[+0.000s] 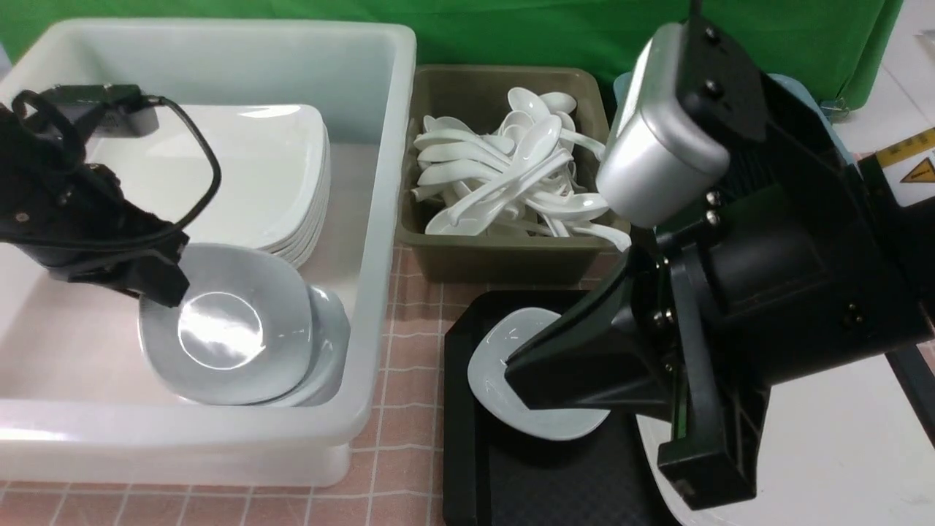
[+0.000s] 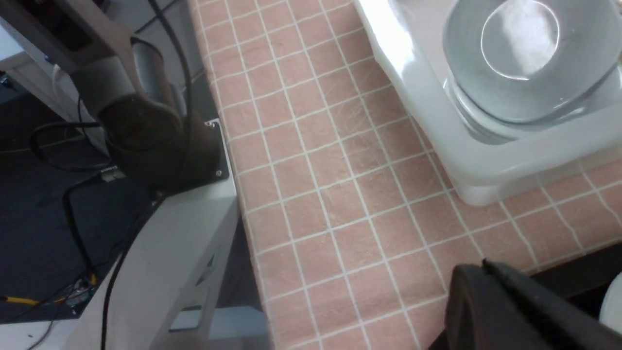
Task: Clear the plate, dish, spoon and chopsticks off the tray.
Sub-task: Use the left arm to put the small plate into the large storage box on the left, then use the left arm to grab a small plate from the dinner plate, then use the left arm to put the small plate into the large storage box on the left
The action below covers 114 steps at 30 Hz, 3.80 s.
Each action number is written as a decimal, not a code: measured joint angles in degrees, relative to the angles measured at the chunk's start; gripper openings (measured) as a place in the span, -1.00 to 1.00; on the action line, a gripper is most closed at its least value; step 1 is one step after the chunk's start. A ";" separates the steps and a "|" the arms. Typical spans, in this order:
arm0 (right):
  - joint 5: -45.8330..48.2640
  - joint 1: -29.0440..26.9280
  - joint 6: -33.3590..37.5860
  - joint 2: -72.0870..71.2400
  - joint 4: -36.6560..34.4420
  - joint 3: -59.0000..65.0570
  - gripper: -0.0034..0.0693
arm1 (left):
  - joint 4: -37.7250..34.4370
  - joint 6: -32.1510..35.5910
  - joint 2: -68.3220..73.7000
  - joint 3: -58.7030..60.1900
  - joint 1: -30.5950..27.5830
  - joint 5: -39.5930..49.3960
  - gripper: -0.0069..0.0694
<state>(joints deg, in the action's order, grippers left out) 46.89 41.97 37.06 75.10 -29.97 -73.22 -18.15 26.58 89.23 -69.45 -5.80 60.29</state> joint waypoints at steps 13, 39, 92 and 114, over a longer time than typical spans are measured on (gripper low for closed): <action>14.94 -14.32 -21.98 -3.53 36.47 -3.52 -0.82 | -0.02 -8.88 -4.20 -14.92 14.71 3.90 -0.39; 13.01 -23.99 -22.43 -10.85 32.79 5.71 -0.82 | 28.10 -12.90 27.62 -15.19 57.82 -12.24 0.60; 6.72 -5.70 -14.53 7.15 3.94 -15.08 -0.82 | 25.80 -22.58 -5.73 1.94 30.45 -5.91 -0.77; 18.04 -9.24 -34.84 -2.12 51.63 -15.64 -0.82 | 9.73 -24.23 -3.73 -9.98 39.89 -7.94 -0.26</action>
<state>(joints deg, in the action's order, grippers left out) 64.93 32.73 2.23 72.98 21.65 -88.86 -8.42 2.35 85.50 -79.44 34.10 52.35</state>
